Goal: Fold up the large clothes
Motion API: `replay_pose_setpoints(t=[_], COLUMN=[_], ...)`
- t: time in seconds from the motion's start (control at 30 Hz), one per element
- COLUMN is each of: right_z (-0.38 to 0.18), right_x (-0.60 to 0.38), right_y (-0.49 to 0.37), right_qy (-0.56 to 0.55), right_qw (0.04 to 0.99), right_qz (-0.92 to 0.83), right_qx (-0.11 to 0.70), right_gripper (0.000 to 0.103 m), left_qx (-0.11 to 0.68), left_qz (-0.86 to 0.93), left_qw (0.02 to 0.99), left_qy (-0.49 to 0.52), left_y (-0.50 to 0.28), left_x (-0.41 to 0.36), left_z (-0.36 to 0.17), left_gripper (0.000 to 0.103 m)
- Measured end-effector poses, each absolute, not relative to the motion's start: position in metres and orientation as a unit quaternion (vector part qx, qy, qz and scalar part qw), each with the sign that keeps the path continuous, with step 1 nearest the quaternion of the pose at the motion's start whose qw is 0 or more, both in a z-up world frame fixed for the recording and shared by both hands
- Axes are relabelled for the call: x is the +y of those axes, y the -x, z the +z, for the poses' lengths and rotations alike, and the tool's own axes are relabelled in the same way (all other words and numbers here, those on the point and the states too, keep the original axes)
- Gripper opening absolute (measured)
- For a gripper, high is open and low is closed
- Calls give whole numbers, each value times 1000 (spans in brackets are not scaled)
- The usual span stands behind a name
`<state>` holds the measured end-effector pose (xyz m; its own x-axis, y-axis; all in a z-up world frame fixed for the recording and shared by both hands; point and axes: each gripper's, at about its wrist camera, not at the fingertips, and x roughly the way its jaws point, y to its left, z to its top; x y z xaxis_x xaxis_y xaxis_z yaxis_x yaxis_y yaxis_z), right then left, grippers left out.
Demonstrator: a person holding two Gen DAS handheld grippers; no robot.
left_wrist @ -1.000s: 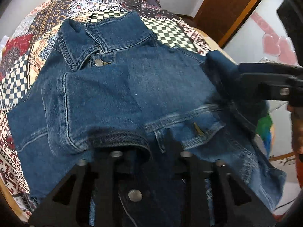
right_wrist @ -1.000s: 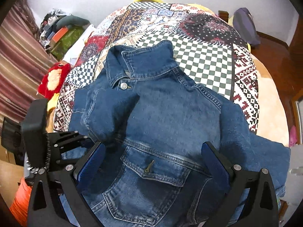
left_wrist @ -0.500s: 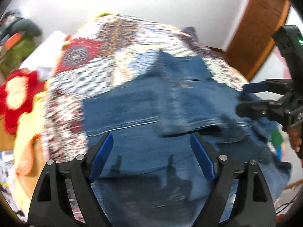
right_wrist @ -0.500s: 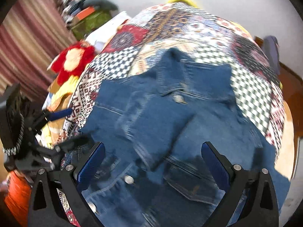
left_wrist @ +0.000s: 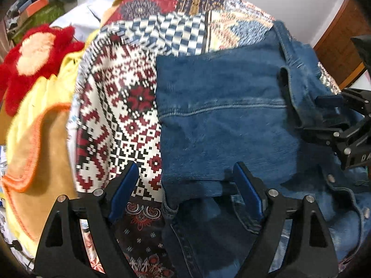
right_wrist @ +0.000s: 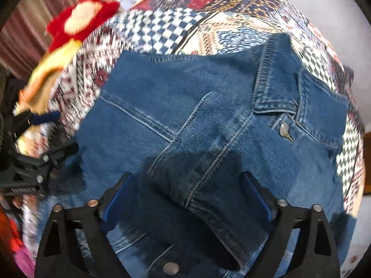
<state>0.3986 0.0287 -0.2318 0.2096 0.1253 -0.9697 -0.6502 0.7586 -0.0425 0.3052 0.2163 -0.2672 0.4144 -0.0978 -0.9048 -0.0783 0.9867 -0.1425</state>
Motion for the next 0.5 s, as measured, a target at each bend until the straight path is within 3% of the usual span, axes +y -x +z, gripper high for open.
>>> replay_pose_setpoints(t=[0.13, 0.2, 0.3, 0.5], right_z=[-241, -240, -234, -200], right_x=[30, 25, 15, -17], right_y=[-387, -385, -388, -393], right_qy=[269, 264, 242, 193], right_qw=[749, 754, 759, 792], right_qz=[262, 266, 272, 262], right_qx=[546, 539, 540, 516], right_gripper=[63, 43, 23, 17], left_qx=[563, 565, 560, 562], left_qz=[-13, -8, 0, 4], left_qw=[821, 819, 824, 822], left_qy=[93, 99, 90, 86], left_y=[-310, -311, -309, -308], left_x=[213, 212, 209, 205], left_z=[-294, -305, -307, -310], left_gripper=[83, 87, 90, 91])
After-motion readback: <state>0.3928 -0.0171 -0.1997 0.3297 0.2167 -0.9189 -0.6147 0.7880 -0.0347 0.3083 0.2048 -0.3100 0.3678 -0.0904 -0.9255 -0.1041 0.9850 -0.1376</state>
